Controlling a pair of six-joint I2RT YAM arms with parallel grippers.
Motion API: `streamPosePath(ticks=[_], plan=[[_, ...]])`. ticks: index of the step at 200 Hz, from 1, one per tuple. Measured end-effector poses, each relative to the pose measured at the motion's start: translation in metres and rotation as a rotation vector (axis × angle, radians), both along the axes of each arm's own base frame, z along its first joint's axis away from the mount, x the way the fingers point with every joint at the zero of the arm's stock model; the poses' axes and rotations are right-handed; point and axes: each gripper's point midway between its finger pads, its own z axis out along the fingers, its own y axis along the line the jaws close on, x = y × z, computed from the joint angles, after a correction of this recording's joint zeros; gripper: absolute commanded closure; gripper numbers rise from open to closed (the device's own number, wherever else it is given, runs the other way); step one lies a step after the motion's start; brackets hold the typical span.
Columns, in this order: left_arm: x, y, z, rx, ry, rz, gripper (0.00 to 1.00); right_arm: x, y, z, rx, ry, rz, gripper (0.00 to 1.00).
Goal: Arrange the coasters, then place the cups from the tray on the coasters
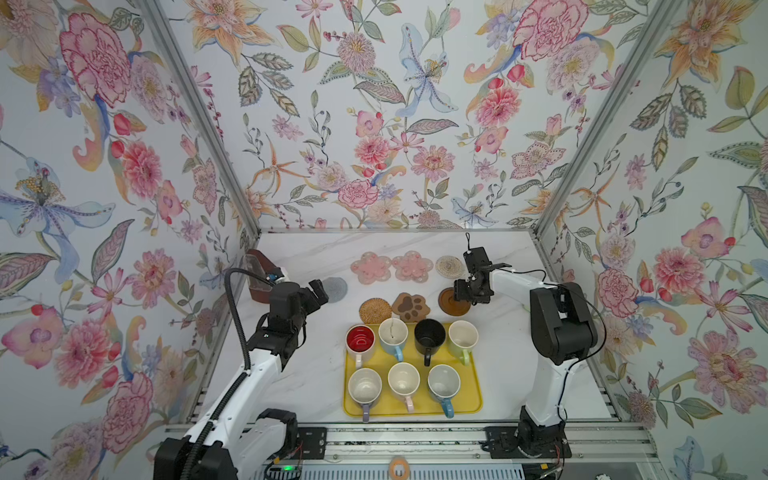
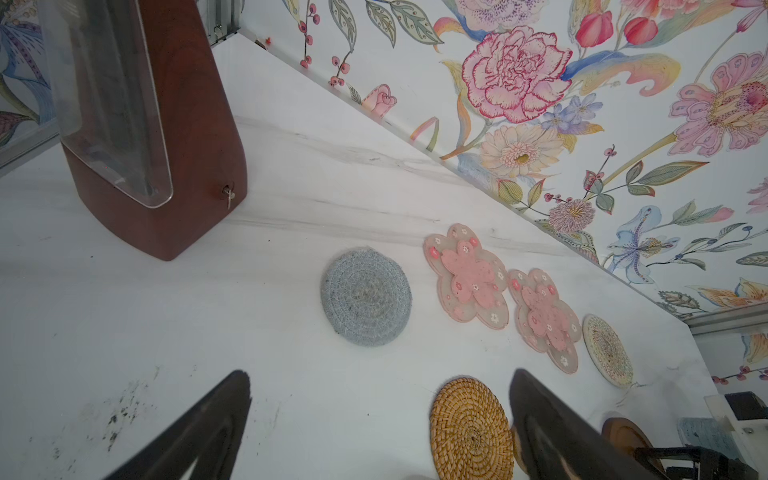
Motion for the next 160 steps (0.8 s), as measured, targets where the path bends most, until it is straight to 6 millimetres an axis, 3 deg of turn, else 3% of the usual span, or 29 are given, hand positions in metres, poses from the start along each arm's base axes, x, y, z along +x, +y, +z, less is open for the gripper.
streamPosePath(ticks=[160], plan=[[0.0, 0.001, 0.0, -0.001, 0.0, 0.004, 0.01, 0.016, -0.018, 0.004, -0.011, -0.008, -0.041, 0.26]])
